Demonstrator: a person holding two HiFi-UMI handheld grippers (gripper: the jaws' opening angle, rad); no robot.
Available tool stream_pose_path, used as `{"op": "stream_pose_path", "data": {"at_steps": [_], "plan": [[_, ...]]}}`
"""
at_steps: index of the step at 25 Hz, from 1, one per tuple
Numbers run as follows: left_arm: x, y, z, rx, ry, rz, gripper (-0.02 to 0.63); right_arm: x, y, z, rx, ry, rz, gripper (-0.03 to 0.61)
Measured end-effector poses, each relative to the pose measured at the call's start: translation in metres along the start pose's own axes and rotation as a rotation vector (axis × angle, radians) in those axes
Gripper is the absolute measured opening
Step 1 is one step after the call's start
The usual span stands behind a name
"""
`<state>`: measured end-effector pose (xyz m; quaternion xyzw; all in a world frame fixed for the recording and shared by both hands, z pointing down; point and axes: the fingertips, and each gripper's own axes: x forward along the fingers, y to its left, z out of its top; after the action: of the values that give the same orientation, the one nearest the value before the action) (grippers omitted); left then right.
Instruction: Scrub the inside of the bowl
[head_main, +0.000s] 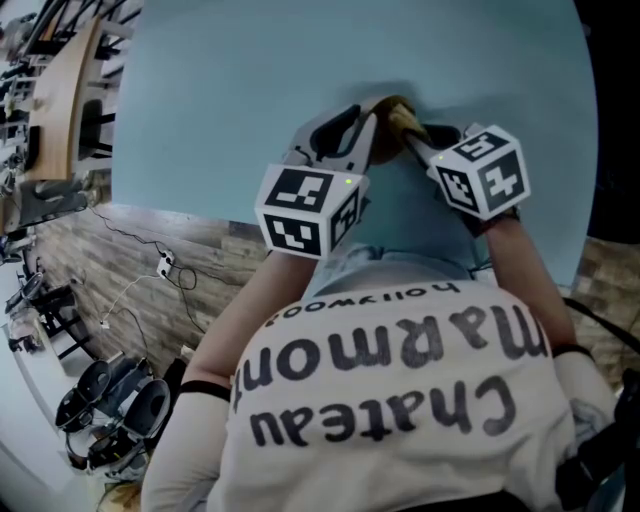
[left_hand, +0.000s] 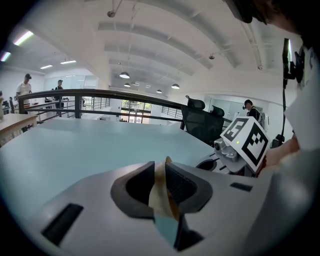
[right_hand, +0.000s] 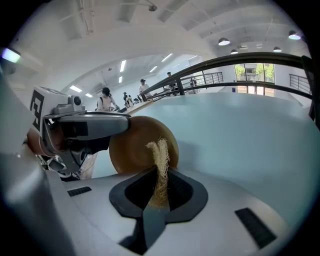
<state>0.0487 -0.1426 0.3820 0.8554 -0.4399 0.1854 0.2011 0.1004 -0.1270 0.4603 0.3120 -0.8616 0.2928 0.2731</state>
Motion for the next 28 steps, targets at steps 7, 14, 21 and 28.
{"op": "stream_pose_path", "data": {"at_steps": [7,14,21,28], "plan": [[-0.008,0.000,-0.001,-0.035,-0.015,-0.010,0.064,-0.001,0.013,-0.004,-0.021,0.052,-0.007,0.061],[-0.007,0.009,-0.007,-0.058,-0.010,-0.027,0.066,0.008,0.019,-0.009,-0.012,0.076,-0.012,0.062],[-0.018,0.007,-0.010,-0.061,-0.012,-0.101,0.067,0.007,0.033,-0.010,-0.004,0.097,-0.085,0.063],[-0.027,0.002,-0.011,-0.071,0.014,-0.216,0.071,0.003,0.039,-0.013,0.119,0.090,-0.188,0.062]]}}
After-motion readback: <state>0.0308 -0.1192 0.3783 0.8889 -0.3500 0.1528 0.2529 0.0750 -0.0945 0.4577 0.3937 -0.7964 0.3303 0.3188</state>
